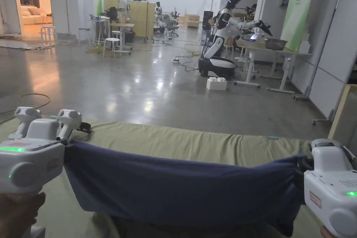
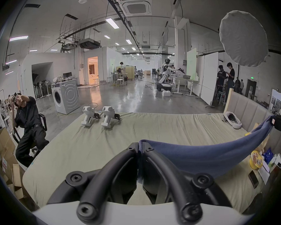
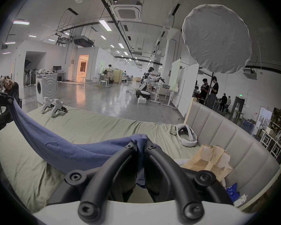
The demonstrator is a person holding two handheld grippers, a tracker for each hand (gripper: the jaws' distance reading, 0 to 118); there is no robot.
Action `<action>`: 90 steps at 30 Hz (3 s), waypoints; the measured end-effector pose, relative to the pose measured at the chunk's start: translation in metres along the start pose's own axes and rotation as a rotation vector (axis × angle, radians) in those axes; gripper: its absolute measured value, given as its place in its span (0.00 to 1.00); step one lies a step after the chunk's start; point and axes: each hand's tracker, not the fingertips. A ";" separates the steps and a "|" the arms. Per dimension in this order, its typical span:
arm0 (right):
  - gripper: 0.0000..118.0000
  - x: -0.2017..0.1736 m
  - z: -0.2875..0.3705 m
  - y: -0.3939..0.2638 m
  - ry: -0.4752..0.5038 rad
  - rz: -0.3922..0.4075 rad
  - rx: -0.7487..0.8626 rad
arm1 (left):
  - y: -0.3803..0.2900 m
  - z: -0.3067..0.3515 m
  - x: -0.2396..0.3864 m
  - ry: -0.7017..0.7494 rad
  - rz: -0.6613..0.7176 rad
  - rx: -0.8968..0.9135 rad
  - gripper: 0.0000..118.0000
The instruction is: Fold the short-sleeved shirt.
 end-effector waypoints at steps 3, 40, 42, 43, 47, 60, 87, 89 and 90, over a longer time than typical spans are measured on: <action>0.07 -0.003 0.031 -0.012 0.010 0.005 -0.001 | -0.020 0.022 -0.004 0.001 -0.004 -0.001 0.06; 0.39 -0.033 0.084 -0.265 0.143 0.074 -0.839 | -0.270 0.055 -0.005 -0.061 -0.088 -0.745 0.19; 0.57 -0.033 0.087 -0.255 0.115 0.097 -0.825 | -0.264 0.059 -0.004 -0.039 -0.097 -0.737 0.49; 0.58 -0.031 0.089 -0.249 0.108 0.099 -0.791 | -0.259 0.061 -0.005 -0.033 -0.097 -0.726 0.50; 0.61 -0.030 0.088 -0.216 0.078 0.087 -0.622 | -0.232 0.066 -0.002 -0.040 -0.052 -0.622 0.54; 0.37 -0.064 0.069 -0.126 -0.024 -0.155 0.039 | -0.157 0.059 0.057 -0.012 0.025 -0.072 0.51; 0.05 -0.092 0.053 -0.127 -0.007 -0.115 0.074 | -0.208 0.047 -0.005 -0.056 0.053 -0.473 0.01; 0.05 -0.093 0.051 -0.130 -0.001 -0.114 0.054 | -0.223 0.041 -0.011 -0.059 0.054 -0.583 0.02; 0.05 -0.094 0.050 -0.132 0.003 -0.113 0.045 | -0.229 0.040 -0.012 -0.063 0.052 -0.640 0.05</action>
